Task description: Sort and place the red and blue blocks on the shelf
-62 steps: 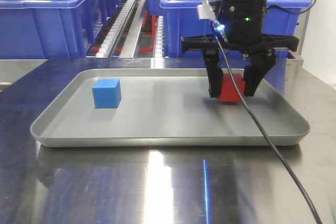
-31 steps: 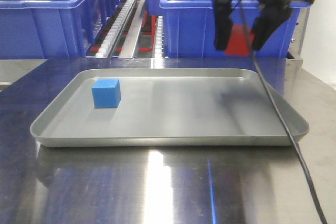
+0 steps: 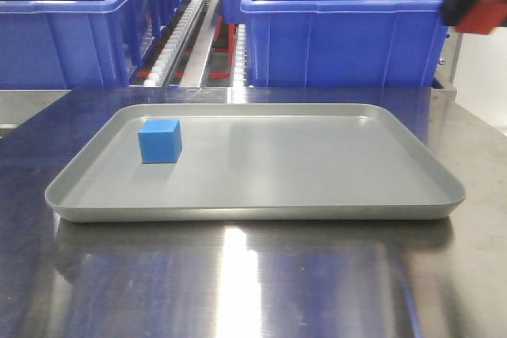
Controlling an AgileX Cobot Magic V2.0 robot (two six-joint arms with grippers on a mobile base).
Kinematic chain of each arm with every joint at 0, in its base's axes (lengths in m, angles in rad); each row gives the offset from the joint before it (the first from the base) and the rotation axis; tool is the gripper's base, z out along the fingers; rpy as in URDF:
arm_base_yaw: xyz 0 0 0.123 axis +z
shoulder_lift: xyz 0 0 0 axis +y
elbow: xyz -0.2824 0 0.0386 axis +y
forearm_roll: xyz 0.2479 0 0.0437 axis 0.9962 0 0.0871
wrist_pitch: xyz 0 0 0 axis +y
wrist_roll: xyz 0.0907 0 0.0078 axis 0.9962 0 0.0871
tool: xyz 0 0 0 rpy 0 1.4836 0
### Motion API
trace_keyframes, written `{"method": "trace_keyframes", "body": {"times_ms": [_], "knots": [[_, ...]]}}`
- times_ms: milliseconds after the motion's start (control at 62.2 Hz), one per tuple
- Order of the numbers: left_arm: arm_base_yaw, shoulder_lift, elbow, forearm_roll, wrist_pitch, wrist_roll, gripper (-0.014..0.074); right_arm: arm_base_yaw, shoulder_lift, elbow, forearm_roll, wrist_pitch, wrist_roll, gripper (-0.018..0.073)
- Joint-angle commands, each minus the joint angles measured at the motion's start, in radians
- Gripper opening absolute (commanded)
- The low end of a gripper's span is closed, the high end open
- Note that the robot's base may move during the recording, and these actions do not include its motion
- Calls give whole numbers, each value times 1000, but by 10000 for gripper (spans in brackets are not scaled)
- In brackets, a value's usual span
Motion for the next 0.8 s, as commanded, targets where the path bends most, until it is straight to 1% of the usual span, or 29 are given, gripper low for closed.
{"method": "trace_keyframes", "body": {"times_ms": [0,145,225,306,515,788], "knots": [[-7,-17,25,-1,-83,1,125,-31,-105,57,28,-182,-93,48],[-7,-17,25,-1,-83,1,125,-79,-203,186,126,-364,-163,48],[-7,-17,25,-1,-83,1,125,-95,-255,258,134,-448,-165,48],[-7,-17,25,-1,-83,1,125,-95,-305,315,134,-484,-165,48],[-7,-17,25,-1,-83,1,125,-95,-473,449,131,-496,-165,48],[-7,-17,25,-1,-83,1,125,-94,-741,529,127,-494,-165,48]]}}
